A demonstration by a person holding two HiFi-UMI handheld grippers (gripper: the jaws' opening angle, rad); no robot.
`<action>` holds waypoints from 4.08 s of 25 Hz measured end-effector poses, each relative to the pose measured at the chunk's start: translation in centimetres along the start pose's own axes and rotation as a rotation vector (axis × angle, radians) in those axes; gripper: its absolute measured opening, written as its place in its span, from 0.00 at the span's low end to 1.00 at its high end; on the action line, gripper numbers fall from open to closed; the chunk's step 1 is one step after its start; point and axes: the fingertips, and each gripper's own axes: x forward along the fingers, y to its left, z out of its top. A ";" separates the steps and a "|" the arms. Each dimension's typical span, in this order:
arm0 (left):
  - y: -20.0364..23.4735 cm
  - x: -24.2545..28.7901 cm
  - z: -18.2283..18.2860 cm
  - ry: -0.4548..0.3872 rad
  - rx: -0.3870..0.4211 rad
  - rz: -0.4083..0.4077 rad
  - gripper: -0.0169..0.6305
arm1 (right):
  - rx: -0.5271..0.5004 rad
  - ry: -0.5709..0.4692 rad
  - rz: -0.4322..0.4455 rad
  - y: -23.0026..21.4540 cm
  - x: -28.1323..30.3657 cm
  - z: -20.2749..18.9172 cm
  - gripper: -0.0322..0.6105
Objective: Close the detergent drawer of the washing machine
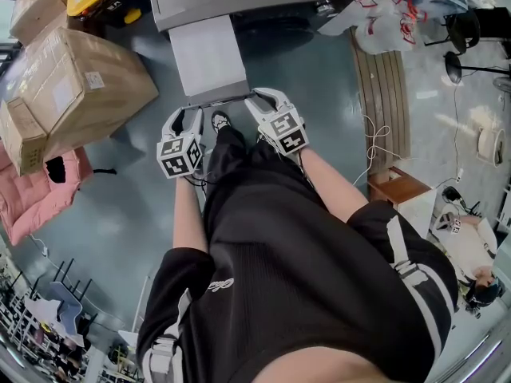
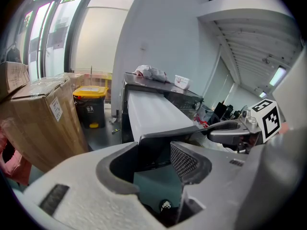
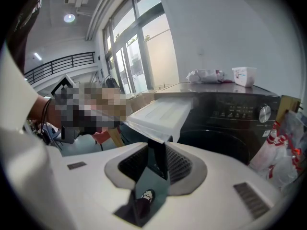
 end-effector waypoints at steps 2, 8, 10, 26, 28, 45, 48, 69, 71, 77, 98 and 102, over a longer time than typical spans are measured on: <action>0.0 0.2 0.1 0.003 -0.001 0.002 0.36 | -0.001 -0.003 -0.006 -0.2 0.1 0.2 0.23; 0.2 0.4 0.6 -0.002 -0.002 0.002 0.36 | -0.007 -0.020 -0.027 -0.8 0.3 1.0 0.23; 0.2 0.5 0.7 -0.002 -0.002 0.002 0.36 | -0.012 -0.023 -0.031 -0.9 0.4 1.3 0.23; 0.6 1.0 1.3 0.000 -0.001 -0.003 0.36 | -0.009 0.011 -0.028 -1.2 1.1 0.8 0.23; 0.6 1.2 1.5 -0.003 0.000 -0.005 0.36 | -0.010 0.008 -0.033 -1.5 1.3 0.6 0.23; 0.8 1.8 2.5 -0.001 0.014 -0.015 0.36 | -0.001 0.000 -0.057 -2.1 1.6 2.1 0.23; 0.7 1.9 2.7 -0.002 0.012 -0.011 0.36 | 0.004 0.004 -0.053 -2.2 1.6 2.1 0.23; 1.2 2.8 3.8 -0.020 -0.001 0.015 0.36 | 0.007 0.021 -0.076 -3.1 2.7 2.7 0.23; 1.2 2.8 3.8 -0.019 -0.002 0.016 0.36 | 0.008 0.021 -0.080 -3.1 2.6 2.9 0.23; 1.2 3.0 3.9 -0.018 -0.002 0.015 0.36 | 0.008 0.019 -0.089 -3.3 2.7 3.0 0.23; 2.1 4.0 4.7 -0.004 0.025 0.010 0.36 | 0.024 0.032 -0.125 -3.9 3.9 3.4 0.23; 2.6 4.5 5.2 0.008 0.040 -0.009 0.36 | 0.044 0.032 -0.137 -3.8 4.5 3.8 0.23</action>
